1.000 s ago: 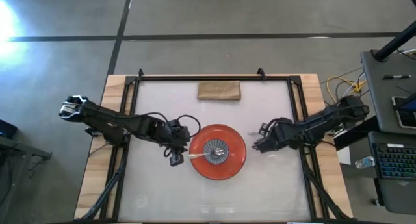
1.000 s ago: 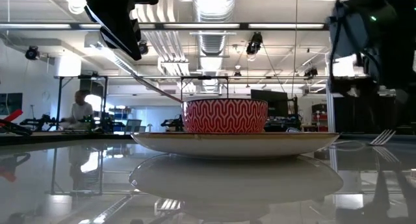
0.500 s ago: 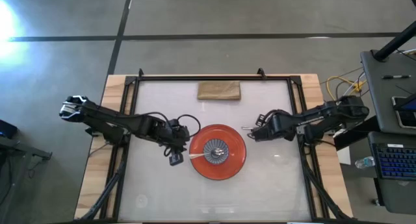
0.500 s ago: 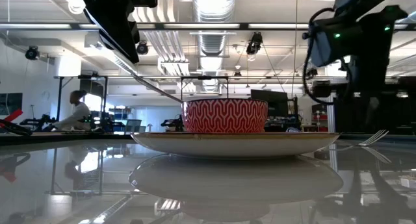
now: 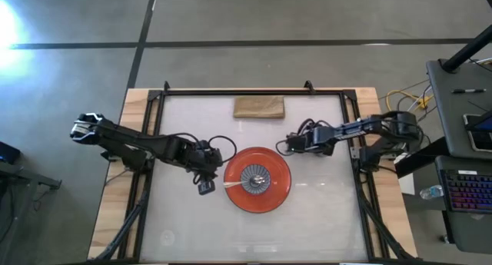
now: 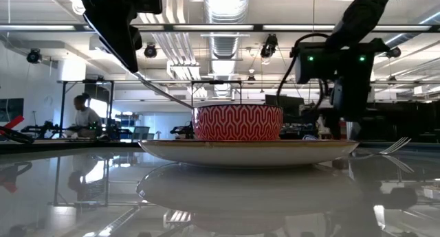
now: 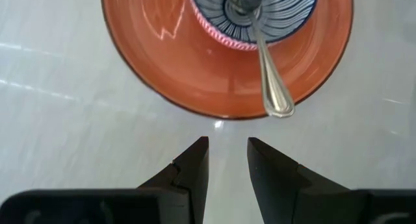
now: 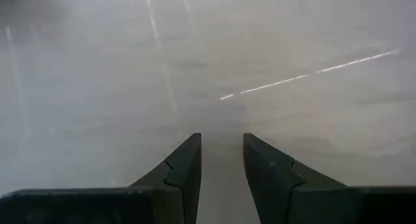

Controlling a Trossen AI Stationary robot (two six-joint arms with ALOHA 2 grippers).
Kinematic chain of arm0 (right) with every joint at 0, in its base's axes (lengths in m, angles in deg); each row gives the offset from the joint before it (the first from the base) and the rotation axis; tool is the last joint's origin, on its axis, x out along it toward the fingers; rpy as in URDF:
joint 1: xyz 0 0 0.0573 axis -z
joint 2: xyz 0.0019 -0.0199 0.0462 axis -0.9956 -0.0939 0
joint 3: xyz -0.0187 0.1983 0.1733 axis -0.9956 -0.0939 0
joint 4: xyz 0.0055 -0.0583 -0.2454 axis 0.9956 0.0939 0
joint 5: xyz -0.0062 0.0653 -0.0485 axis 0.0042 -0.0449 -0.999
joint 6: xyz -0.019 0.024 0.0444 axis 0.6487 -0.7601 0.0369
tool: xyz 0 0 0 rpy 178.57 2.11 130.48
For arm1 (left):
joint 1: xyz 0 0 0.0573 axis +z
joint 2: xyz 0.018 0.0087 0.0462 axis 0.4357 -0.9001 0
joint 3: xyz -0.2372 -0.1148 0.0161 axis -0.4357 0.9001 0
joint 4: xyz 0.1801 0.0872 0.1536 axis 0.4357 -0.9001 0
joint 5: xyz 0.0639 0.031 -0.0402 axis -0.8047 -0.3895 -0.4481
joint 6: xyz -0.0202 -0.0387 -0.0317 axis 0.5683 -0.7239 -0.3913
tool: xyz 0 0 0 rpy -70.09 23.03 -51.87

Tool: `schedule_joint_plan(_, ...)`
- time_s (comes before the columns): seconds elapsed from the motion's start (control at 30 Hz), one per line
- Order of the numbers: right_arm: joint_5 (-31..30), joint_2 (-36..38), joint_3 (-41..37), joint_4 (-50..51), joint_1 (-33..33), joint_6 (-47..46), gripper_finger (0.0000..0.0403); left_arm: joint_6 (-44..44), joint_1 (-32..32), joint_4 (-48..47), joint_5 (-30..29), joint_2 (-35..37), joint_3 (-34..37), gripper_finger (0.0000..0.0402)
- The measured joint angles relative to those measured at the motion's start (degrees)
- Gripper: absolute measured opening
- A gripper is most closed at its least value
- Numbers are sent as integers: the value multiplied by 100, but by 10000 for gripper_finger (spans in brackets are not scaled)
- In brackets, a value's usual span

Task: Set table place
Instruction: Move the fork from the middle right to the right side of the orange plate

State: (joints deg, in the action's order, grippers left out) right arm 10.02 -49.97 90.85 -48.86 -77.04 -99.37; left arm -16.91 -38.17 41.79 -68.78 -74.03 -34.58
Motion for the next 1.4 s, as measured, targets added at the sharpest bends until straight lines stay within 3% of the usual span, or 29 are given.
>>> schedule_joint_plan(0.4, 1207, 178, 212, 348, -610, 387, 105, -48, 13, -119, -15, 0, 17, 91)
schedule_joint_plan(0.73, 1687, 706, 208, 1508, -1664, -587, 105, 49, 35, -112, -37, -2, 37, 91)
schedule_joint_plan(0.97, 823, 927, 208, 1529, -1983, -1766, 105, 271, 37, -110, -129, -2, 37, 91)
schedule_joint_plan(1.4, 711, 64, 200, 405, -1459, -903, 105, 263, 37, -117, -131, -2, 37, 91)
